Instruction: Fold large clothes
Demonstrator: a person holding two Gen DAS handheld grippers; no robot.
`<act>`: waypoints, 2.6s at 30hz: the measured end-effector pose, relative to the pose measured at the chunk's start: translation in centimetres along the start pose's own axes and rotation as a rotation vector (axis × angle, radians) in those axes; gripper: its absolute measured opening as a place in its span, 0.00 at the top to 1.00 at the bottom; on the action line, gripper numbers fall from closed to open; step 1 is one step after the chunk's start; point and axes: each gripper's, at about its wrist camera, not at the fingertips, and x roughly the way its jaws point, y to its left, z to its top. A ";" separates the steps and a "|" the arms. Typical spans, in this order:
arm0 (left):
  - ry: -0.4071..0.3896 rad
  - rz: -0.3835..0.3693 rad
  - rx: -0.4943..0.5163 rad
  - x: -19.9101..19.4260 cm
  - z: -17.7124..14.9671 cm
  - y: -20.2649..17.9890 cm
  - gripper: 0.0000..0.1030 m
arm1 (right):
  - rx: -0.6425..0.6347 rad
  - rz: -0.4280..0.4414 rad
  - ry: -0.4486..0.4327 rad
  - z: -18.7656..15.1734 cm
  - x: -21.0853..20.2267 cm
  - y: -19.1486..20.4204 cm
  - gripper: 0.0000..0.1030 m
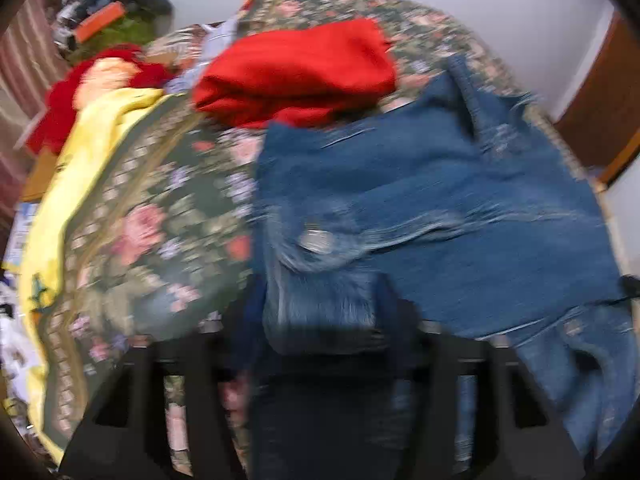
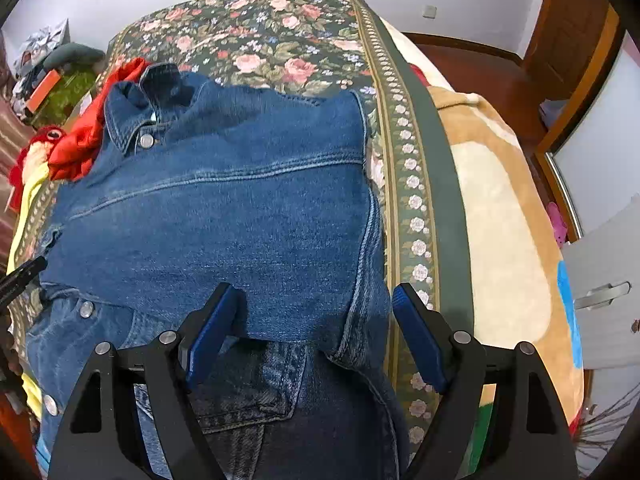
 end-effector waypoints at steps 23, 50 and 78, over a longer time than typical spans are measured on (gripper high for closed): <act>-0.005 -0.155 -0.069 1.2 9.0 5.7 0.13 | -0.158 -0.099 -0.166 7.5 -0.5 -0.1 0.24; -0.020 -0.268 -0.055 5.6 11.9 2.1 0.92 | 0.204 0.263 -0.038 11.9 5.7 -3.6 0.92; -0.195 -0.157 0.029 5.0 24.0 -1.4 0.93 | 0.164 0.139 -0.228 21.2 5.6 -5.2 0.93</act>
